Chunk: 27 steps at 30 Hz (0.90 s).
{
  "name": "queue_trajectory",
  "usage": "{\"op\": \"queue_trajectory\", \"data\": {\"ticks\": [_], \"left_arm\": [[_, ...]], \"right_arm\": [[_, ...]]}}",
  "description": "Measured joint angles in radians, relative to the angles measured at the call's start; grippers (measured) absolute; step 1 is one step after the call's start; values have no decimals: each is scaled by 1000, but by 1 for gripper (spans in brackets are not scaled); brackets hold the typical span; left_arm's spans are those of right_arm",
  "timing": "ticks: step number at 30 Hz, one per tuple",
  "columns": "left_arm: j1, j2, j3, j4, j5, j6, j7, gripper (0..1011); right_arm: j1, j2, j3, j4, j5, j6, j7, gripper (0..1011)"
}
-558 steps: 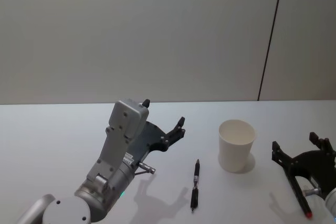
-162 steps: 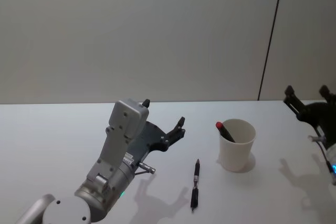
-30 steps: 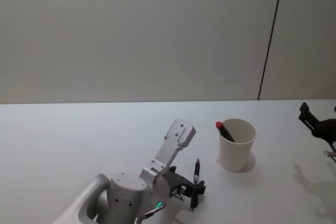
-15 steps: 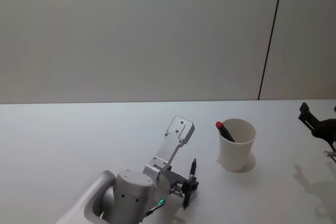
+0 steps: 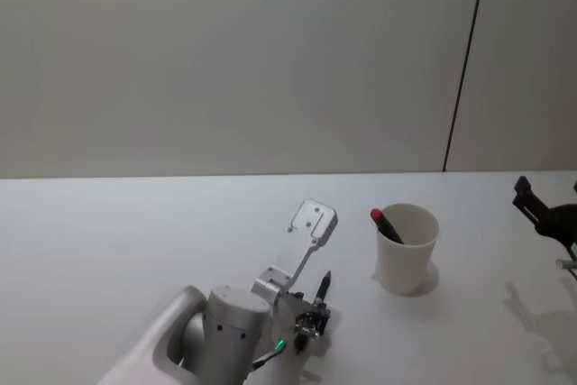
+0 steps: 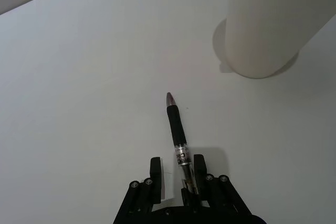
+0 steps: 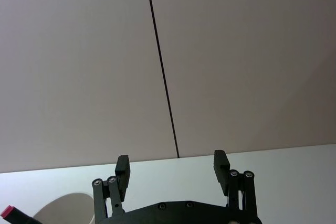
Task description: Place the pen into the pen holder.
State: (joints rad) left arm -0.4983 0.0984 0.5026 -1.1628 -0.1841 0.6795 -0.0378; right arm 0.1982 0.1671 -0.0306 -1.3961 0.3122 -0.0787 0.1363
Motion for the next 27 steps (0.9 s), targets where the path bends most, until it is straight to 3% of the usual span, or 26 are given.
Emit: {"op": "queue_trajectory", "data": {"ticks": [10,27], "left_arm": [[-15,-14,2,27,14,32,-18,131],[-10,-18,1,21,29,26,-18,127]], "right_arm": [[0,0,0,0,0,0,0,1001],[0,0,0,0,0,0,0,1001]]}}
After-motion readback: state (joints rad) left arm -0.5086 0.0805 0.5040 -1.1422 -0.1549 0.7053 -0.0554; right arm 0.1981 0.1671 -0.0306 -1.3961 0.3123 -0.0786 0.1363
